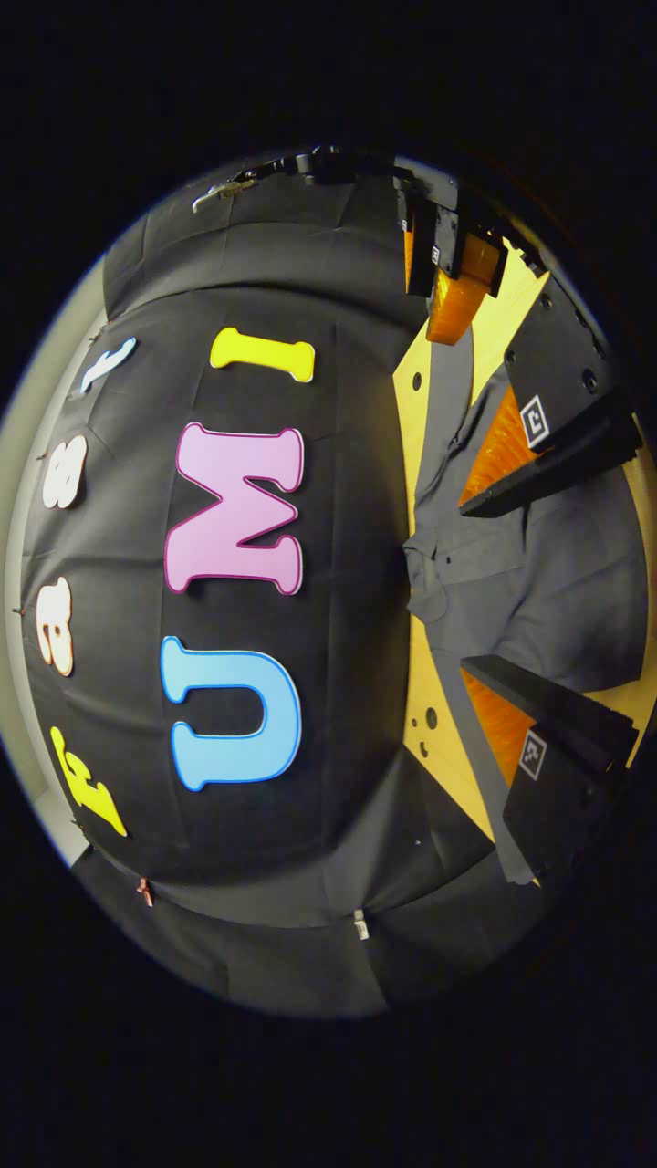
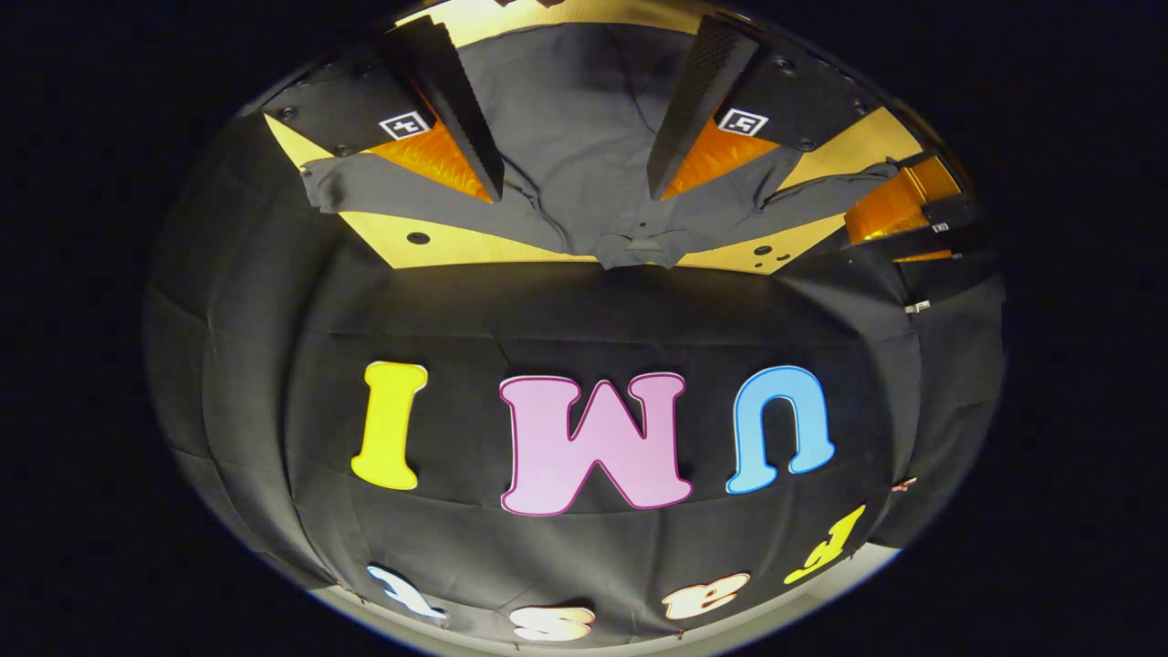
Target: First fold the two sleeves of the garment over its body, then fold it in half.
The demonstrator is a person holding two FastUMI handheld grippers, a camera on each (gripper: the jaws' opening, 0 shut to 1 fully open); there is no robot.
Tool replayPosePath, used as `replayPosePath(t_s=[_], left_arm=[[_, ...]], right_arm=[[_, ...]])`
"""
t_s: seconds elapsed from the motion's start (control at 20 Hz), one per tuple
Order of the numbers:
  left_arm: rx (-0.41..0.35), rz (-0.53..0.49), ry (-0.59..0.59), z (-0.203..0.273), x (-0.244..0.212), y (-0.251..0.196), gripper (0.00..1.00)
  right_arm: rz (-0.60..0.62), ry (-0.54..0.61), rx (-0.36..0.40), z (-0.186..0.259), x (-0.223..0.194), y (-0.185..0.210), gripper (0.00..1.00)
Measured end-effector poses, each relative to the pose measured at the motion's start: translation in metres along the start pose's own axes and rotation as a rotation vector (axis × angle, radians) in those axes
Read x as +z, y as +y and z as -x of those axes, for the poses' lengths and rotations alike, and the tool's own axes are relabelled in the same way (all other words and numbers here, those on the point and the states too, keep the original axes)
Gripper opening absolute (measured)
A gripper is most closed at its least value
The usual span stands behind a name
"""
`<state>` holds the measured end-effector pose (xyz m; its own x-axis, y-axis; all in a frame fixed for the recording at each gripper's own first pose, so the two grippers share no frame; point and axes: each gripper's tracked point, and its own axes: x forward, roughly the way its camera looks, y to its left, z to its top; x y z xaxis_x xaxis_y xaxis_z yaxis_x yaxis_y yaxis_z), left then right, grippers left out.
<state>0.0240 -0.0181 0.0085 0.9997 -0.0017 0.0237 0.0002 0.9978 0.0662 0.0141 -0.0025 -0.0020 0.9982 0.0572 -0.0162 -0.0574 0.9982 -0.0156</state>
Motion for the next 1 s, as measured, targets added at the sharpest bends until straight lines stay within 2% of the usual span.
replayPosePath(t_s=[0.05,0.25,0.5,0.75,1.0], left_arm=[[0.005,-0.001,-0.005,-0.002,0.000,0.001,0.96],[0.026,0.013,0.000,-0.006,-0.002,0.006,0.95],[0.043,0.027,0.026,-0.008,-0.009,0.008,0.96],[0.063,-0.014,0.011,-0.012,-0.005,0.015,0.96],[0.074,-0.005,0.052,-0.020,-0.013,0.015,0.96]], right_arm=[[-0.011,-0.006,0.005,-0.003,0.003,-0.001,0.98],[-0.028,-0.027,-0.001,-0.014,0.012,-0.010,0.98],[-0.094,-0.031,0.033,-0.024,0.018,-0.010,0.98],[-0.096,-0.004,-0.047,-0.039,0.012,-0.042,0.98],[-0.129,0.044,-0.139,-0.052,0.002,-0.087,0.98]])
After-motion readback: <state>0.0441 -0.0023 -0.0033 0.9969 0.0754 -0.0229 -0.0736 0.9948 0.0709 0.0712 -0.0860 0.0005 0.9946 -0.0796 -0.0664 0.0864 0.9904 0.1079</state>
